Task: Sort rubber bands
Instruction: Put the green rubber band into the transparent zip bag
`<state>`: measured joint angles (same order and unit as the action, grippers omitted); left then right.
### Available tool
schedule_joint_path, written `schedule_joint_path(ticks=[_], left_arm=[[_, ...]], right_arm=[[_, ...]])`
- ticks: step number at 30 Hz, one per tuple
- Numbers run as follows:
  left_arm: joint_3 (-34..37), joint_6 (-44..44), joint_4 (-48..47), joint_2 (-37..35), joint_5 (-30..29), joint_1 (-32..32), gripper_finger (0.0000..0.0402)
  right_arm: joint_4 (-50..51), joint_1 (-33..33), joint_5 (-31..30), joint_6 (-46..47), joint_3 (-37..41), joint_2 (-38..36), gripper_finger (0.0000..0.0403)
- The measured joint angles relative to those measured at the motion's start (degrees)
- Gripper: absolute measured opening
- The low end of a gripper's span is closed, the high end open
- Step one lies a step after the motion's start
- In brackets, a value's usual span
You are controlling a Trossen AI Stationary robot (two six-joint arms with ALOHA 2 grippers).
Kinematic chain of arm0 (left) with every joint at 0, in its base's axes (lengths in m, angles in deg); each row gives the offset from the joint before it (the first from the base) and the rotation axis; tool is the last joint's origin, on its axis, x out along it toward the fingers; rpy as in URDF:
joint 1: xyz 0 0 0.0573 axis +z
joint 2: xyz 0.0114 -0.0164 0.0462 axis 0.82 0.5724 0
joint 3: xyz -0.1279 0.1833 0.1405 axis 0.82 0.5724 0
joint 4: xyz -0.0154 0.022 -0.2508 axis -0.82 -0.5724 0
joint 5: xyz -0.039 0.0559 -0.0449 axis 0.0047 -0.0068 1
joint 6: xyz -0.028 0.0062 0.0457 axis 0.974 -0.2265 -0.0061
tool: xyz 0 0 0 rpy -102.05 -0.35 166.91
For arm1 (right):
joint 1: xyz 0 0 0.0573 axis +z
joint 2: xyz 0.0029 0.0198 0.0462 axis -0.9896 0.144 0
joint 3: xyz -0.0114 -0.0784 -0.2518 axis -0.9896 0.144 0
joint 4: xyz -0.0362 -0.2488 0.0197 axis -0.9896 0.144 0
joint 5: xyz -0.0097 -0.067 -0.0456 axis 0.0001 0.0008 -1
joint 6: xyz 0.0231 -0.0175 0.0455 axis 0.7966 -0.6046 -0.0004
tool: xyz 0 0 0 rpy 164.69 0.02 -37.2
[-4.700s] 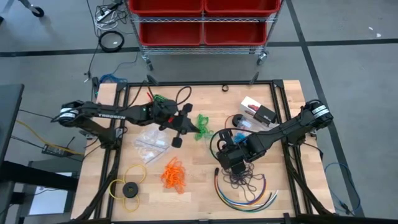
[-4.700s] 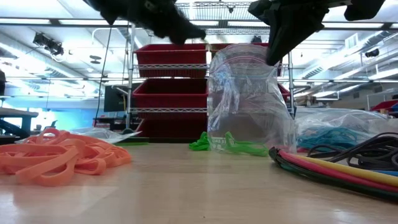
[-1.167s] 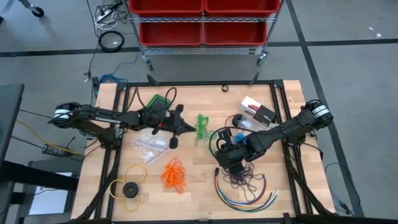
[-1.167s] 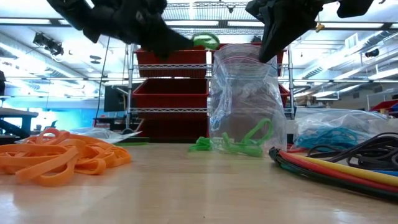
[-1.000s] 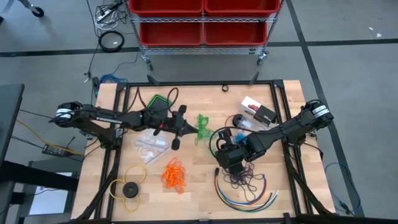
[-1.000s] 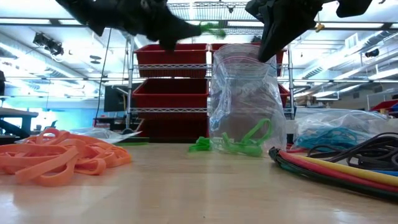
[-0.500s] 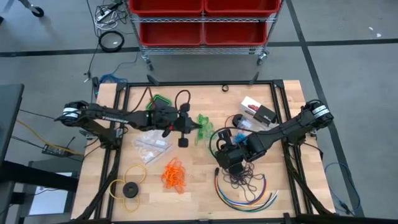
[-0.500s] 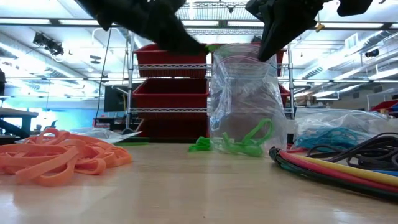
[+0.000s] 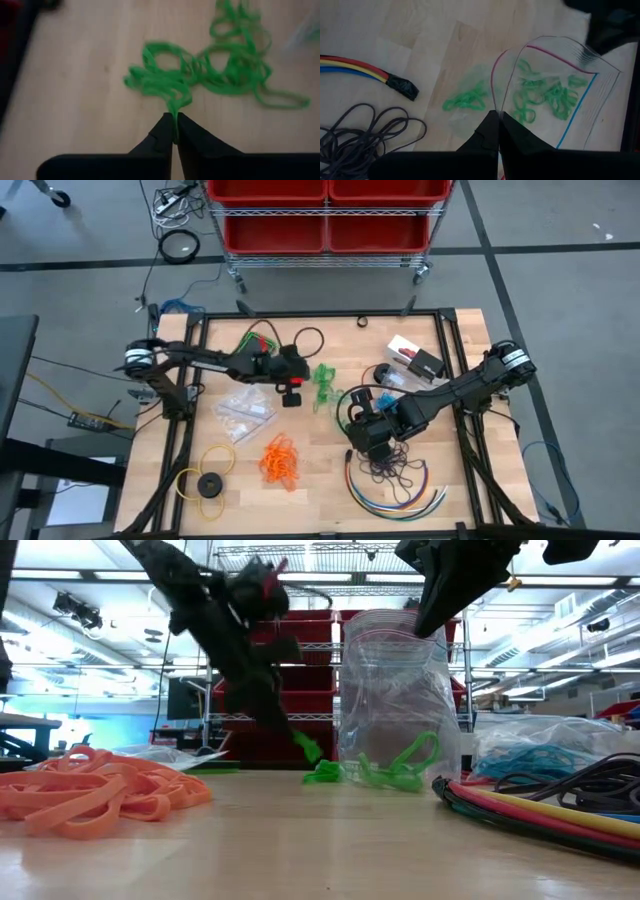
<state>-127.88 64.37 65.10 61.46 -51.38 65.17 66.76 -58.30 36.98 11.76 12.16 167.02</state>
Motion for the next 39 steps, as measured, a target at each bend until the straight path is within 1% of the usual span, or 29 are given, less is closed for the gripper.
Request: schedule_joint_path(ticks=[5, 9, 15, 19, 27, 30, 33, 36, 39], left_arm=[[0.0, 0.5, 1.3, 5.2, 0.0, 0.0, 0.0052], [0.0, 1.1, 2.0, 7.3, 0.0, 0.0, 0.0062], [0.0, 2.1, 4.2, 7.5, 0.1, 0.0, 0.0071], [0.0, 2.3, 5.0, 7.4, 1.1, 0.0, 0.0083], [0.0, 2.6, 4.1, 7.4, 1.3, 0.0, 0.0139], [0.0, 2.6, 3.9, 7.4, 2.8, -0.1, 0.0151], [0.0, 2.7, 3.4, 7.4, 5.0, -0.1, 0.0154], [0.0, 2.6, 2.9, 7.3, 5.6, -0.1, 0.0150], [0.0, 2.1, 2.5, 7.3, 3.8, -0.1, 0.0124]], right_arm=[[0.0, 0.0, 0.0, 0.0, 0.0, 0.0, 0.0000], [0.1, 0.0, 0.1, 0.1, 0.0, 0.0, 0.0000], [0.1, 0.1, 0.2, 0.5, 0.0, 0.0, 0.0000], [0.1, 0.1, 0.3, 0.6, 0.0, 0.0, 0.0000], [0.1, 0.1, 0.3, 0.8, 0.0, 0.0, 0.0000], [0.1, 0.1, 0.3, 0.8, 0.0, 0.0, 0.0000], [0.1, 0.1, 0.3, 0.8, 0.0, 0.0, 0.0000], [0.1, 0.1, 0.3, 0.8, 0.0, 0.0, 0.0000], [0.1, 0.1, 0.3, 0.8, 0.0, 0.0, 0.0000]])
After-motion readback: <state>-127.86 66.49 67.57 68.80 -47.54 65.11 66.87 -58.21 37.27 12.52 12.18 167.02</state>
